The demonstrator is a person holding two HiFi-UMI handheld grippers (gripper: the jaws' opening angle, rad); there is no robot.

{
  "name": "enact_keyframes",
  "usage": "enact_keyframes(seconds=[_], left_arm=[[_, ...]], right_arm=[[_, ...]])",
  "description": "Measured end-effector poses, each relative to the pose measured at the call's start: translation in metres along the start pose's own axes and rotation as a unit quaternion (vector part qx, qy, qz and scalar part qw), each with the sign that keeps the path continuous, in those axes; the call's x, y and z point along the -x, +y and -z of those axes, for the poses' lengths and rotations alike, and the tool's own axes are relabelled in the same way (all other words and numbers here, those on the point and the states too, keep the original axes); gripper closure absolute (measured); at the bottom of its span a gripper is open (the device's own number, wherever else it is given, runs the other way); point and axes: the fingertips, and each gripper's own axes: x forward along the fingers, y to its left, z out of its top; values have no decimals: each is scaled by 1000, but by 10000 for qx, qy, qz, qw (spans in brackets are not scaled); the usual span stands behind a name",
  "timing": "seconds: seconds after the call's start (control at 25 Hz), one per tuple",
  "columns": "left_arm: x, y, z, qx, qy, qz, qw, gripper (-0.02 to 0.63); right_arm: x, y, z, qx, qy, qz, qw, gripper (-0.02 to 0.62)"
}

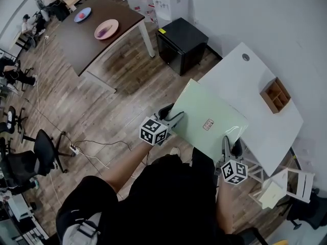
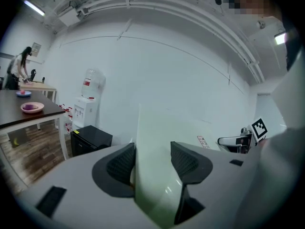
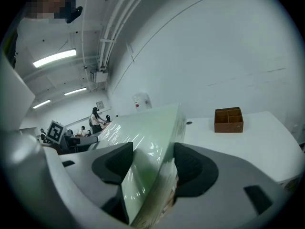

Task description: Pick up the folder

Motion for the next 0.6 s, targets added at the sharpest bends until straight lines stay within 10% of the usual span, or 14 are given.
enact_keyframes(seconds=[0.6], left_arm=[[-12,-16,-53,-261,-551,-304,9977,359]], right_arm=[[-6,-10,-60,151,-423,-66,9990,301]])
